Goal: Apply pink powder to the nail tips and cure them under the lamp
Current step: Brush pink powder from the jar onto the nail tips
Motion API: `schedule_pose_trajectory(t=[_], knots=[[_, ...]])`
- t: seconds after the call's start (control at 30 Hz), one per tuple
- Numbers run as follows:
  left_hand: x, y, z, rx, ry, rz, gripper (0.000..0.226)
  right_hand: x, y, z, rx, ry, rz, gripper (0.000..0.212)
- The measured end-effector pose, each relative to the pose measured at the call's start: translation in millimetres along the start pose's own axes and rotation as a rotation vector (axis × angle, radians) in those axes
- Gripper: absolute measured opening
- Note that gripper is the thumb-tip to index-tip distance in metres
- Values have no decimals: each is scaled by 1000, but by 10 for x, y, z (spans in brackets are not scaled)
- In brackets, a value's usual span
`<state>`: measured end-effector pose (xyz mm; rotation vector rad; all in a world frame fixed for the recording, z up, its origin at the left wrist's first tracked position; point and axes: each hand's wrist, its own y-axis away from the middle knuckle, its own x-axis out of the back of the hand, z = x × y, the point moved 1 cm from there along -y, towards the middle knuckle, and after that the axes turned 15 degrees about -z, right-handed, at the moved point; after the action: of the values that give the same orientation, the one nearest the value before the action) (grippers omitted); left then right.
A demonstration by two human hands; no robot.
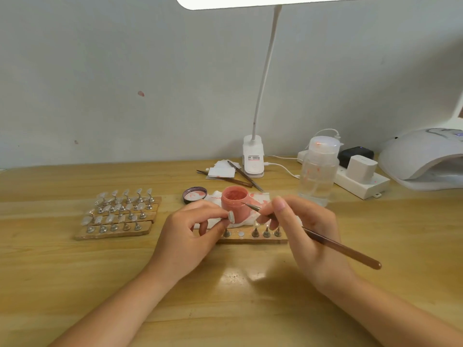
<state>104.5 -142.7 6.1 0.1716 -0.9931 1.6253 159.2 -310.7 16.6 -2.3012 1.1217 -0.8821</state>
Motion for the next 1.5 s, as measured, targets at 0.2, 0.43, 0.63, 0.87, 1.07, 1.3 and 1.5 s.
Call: schedule_pose_trajectory(t=[0.2,0.43,0.63,0.87,1.07,1.3,1.5], knots=[[-1,12,3,1,4,-9,29,-10,91,81,22,-34,30,41],[-1,11,22,-28,-6,-19,26,-49,138,93,115,94,35,58],[0,14,-1,-8,3,-21,26,-68,139,120,135,154,22,63],[-5,12,9,10,16,-18,21,-89,139,144,140,225,-43,61],[-5,20,11,19,49,-27,22,-97,131,127,121,247,-25,61],[-5,22,-4,17,45,-37,16,-94,130,127,101,225,-2,60],[-9,11,-7,15,32,-41,20,-99,134,123,88,192,3,62]])
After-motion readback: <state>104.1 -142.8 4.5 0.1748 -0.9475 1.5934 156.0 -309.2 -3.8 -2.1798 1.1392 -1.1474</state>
